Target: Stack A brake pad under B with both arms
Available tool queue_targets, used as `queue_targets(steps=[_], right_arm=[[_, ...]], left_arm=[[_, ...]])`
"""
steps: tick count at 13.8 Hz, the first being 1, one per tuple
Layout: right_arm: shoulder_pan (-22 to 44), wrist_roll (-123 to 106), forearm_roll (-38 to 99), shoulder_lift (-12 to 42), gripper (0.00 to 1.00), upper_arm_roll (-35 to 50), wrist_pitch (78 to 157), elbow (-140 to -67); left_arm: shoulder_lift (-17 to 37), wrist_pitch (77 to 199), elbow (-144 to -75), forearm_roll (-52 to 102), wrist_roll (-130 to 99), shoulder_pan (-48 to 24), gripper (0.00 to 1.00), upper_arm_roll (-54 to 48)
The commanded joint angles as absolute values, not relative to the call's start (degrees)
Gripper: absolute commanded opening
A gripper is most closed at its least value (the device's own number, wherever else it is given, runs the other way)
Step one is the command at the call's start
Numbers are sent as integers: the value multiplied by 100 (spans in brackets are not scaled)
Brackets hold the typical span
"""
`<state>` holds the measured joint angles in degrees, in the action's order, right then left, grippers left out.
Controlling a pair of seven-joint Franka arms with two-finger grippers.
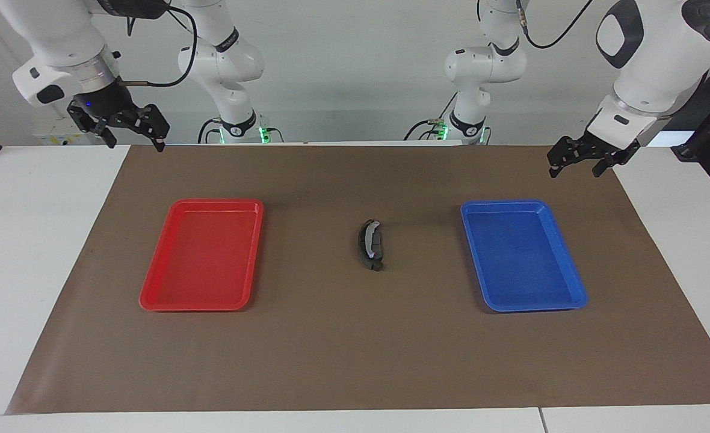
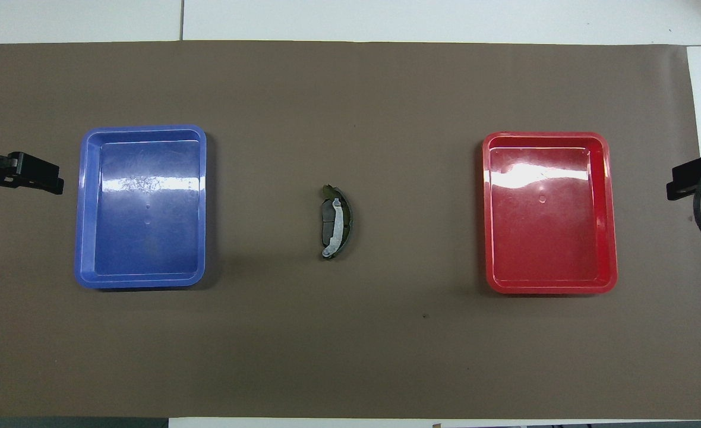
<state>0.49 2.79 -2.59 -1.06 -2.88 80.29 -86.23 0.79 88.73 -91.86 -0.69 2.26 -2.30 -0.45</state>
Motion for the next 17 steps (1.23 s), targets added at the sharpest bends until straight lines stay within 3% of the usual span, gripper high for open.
queue_targets(steps=[1, 17], right_arm=[[26, 352, -211, -44, 100, -264, 7963, -8525], [53, 369, -79, -105, 100, -255, 8191, -8675]], left_arm=[[-79, 8859, -9352, 0, 193, -185, 100, -62], [-79, 8859, -9352, 0, 193, -185, 100, -62]])
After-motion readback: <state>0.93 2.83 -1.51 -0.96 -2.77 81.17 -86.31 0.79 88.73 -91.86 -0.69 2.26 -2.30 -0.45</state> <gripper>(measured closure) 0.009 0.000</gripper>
